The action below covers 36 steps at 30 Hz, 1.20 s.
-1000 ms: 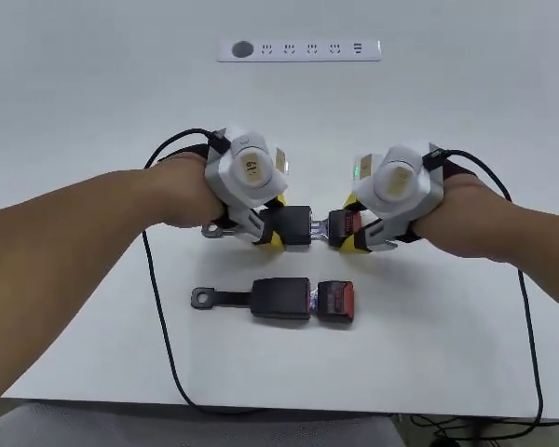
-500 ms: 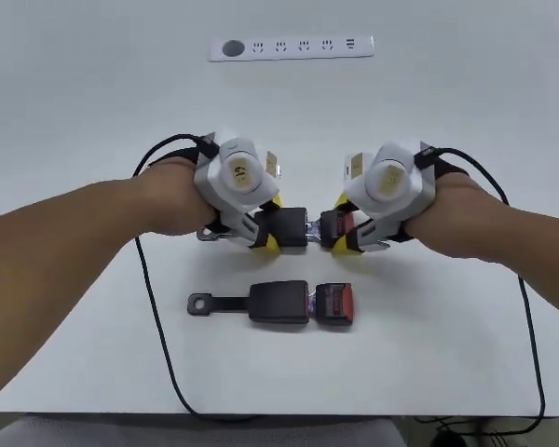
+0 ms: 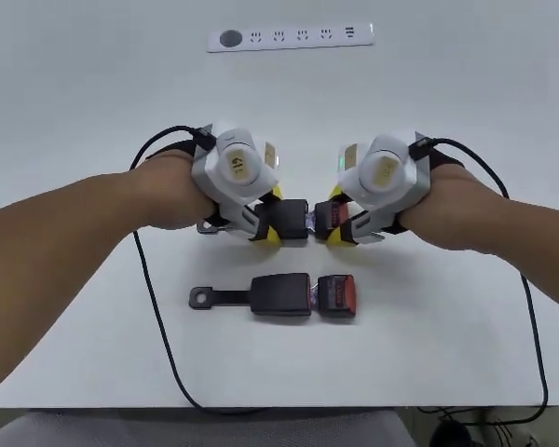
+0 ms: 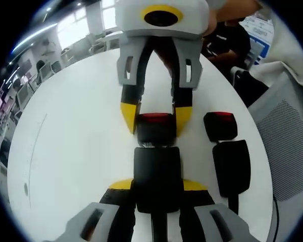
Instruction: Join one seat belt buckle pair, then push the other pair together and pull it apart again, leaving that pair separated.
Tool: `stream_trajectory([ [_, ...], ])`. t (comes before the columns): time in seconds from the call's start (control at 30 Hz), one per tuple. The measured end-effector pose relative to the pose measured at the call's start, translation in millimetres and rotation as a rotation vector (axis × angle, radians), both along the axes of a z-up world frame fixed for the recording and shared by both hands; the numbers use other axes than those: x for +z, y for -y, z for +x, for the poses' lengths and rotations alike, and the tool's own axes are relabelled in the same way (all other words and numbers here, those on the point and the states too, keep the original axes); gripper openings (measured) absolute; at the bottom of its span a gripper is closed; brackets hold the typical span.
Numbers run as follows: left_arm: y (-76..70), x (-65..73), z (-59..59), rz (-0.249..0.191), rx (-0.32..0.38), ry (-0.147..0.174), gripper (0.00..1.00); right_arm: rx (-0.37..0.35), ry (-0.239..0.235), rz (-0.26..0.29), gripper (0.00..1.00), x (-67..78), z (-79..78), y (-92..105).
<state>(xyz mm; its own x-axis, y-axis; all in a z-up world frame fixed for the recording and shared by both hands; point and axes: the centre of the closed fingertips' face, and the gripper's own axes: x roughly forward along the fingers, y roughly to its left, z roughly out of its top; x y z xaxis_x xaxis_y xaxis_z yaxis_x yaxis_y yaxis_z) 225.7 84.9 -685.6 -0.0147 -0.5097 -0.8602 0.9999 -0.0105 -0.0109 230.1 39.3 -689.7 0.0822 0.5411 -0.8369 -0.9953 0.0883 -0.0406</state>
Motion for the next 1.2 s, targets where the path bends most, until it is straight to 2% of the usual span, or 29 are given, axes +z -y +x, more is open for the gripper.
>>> stream_trajectory([
  [0.27, -1.0, -2.4, 2.5, 0.001, 0.003, -0.002, 0.33, -0.006, 0.003, -0.012, 0.32, -4.1, 1.6, 2.7],
  [0.47, -1.2, -2.5, 2.9, 0.001, 0.012, -0.002, 0.33, -0.012, 0.002, -0.019, 0.33, -4.3, -0.2, 14.9],
  [0.53, -1.3, -2.7, 2.9, 0.0, 0.015, -0.003, 0.33, -0.012, -0.001, 0.005, 0.33, -3.5, 3.5, 17.2],
  [0.77, -0.2, -1.2, 0.9, 0.003, 0.015, -0.003, 0.33, -0.004, 0.011, 0.005, 0.33, -4.1, 2.9, 16.2],
  [0.97, -0.9, -2.0, 1.7, 0.001, 0.019, -0.005, 0.34, -0.012, 0.01, 0.014, 0.34, -3.3, 2.4, 37.4],
  [1.2, -1.3, -2.0, 1.7, 0.001, 0.022, -0.003, 0.34, -0.036, 0.007, -0.01, 0.34, -3.9, 3.8, 77.4],
])
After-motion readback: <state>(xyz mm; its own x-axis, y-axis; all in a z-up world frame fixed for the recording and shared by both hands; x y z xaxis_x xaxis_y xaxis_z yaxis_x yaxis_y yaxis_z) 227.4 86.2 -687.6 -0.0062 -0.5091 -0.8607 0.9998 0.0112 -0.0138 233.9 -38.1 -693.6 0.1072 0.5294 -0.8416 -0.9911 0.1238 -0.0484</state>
